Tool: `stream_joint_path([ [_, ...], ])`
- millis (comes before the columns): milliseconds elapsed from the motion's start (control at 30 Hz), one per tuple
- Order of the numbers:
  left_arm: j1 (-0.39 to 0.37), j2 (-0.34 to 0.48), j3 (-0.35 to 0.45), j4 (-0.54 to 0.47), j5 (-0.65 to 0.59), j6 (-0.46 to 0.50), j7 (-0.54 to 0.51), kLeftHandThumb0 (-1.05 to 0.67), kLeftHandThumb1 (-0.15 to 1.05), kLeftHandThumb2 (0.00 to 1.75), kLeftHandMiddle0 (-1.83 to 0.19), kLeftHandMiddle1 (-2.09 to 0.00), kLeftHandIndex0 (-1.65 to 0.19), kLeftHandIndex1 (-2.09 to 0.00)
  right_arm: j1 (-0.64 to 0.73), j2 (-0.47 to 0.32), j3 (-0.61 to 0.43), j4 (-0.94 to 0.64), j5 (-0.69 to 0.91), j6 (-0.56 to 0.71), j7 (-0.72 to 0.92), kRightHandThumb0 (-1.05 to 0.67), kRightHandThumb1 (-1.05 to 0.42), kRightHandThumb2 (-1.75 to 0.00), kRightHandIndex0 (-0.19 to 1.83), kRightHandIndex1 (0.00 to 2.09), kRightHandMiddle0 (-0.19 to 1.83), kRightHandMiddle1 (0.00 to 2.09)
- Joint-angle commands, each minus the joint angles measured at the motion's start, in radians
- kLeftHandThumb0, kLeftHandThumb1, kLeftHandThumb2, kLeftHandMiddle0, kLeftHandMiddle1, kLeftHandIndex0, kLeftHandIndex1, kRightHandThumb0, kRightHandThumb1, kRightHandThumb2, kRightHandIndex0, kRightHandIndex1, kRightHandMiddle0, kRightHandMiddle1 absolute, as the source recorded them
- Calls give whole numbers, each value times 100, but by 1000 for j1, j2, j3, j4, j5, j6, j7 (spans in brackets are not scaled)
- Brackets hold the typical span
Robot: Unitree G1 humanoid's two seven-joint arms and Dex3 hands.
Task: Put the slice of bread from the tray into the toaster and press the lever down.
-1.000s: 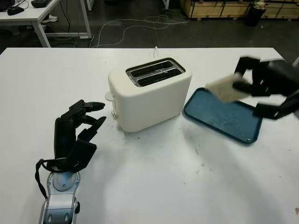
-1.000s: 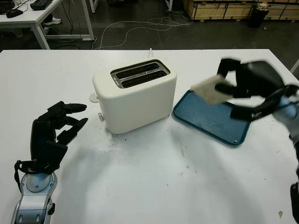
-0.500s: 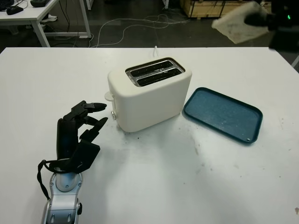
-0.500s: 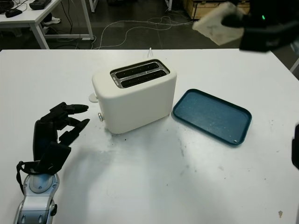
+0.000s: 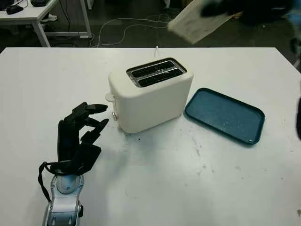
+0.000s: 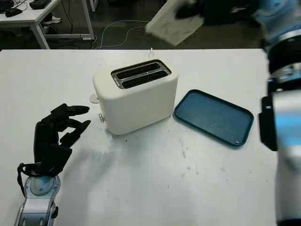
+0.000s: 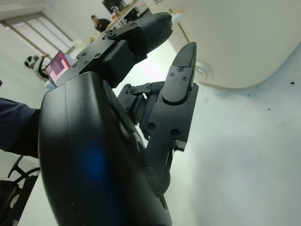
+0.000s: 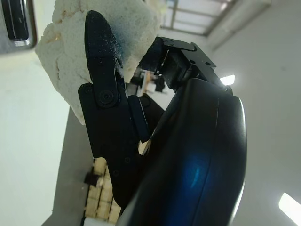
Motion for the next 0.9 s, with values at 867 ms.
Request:
stream_joint_path([
  [867,11,-14,-7,8,15,-16,11,-22,92,8,-68,-132,-74,-66,44,79,63,-39,-5,96,125,-48,-92,-15,114,175,92,175],
])
